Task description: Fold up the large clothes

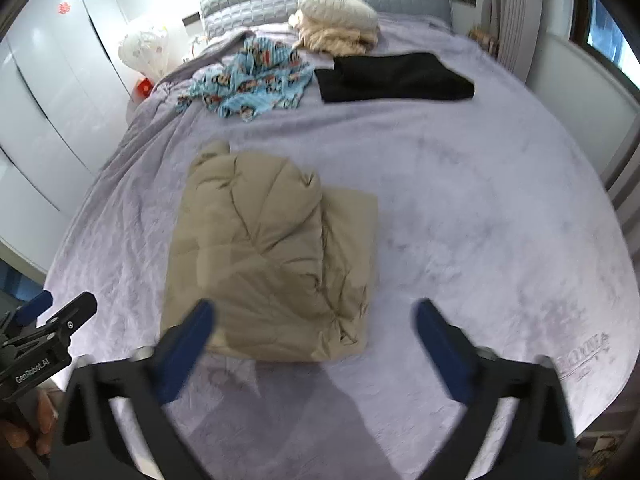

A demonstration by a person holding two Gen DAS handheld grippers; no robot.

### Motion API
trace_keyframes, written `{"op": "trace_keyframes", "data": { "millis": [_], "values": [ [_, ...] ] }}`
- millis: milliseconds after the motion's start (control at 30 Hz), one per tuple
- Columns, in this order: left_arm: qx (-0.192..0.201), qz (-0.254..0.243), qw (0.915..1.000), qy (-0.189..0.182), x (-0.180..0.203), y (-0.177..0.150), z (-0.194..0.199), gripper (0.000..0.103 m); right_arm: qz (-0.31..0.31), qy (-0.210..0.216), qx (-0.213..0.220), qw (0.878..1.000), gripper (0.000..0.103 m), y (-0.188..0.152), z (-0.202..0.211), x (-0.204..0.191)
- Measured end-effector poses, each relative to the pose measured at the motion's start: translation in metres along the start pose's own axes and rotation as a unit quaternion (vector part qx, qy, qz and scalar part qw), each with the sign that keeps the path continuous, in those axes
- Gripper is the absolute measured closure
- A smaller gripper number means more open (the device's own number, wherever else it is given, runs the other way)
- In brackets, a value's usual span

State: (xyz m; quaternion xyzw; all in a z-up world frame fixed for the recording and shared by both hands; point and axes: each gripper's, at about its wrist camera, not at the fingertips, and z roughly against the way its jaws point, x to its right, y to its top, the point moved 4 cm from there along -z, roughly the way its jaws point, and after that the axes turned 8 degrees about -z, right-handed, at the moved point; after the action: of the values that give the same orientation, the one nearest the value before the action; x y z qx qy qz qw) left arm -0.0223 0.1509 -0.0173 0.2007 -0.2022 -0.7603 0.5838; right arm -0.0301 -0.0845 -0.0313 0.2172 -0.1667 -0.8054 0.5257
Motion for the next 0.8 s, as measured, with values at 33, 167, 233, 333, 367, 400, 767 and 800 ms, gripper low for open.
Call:
{"op": "trace_keyframes", "data": {
  "millis": [33, 167, 233, 333, 367, 400, 767, 800],
  "values": [
    [0.002, 0.0, 1.0, 0.001, 0.001, 0.0, 0.002, 0.0, 0.001, 0.003, 0.007, 1.0, 0.0, 0.001, 0.004, -0.001],
    [0.01, 0.003, 0.9999, 0.004, 0.001, 0.0, 0.011, 0.0, 0.006, -0.003, 0.019, 1.0, 0.0, 0.001, 0.013, -0.003],
    [0.012, 0.004, 0.9999, 0.005, -0.001, 0.0, 0.015, 0.0, 0.008, -0.007, 0.022, 1.0, 0.0, 0.002, 0.016, -0.003],
    [0.016, 0.004, 0.9998, 0.005, -0.002, 0.0, 0.02, 0.0, 0.004, -0.006, 0.022, 1.0, 0.0, 0.002, 0.02, -0.003],
    [0.017, 0.004, 0.9998, 0.005, -0.002, 0.0, 0.021, 0.0, 0.004, -0.005, 0.022, 1.0, 0.0, 0.001, 0.02, -0.003],
    [0.018, 0.003, 0.9998, 0.006, -0.002, 0.0, 0.022, 0.0, 0.003, -0.005, 0.022, 1.0, 0.0, 0.001, 0.021, -0.003],
    [0.021, 0.004, 0.9998, 0.005, -0.001, 0.0, 0.027, 0.0, 0.004, -0.004, 0.025, 1.0, 0.0, -0.002, 0.027, -0.007],
    [0.021, 0.004, 0.9998, 0.005, -0.002, 0.0, 0.027, 0.0, 0.005, -0.005, 0.025, 1.0, 0.0, -0.001, 0.027, -0.006]
  ]
}}
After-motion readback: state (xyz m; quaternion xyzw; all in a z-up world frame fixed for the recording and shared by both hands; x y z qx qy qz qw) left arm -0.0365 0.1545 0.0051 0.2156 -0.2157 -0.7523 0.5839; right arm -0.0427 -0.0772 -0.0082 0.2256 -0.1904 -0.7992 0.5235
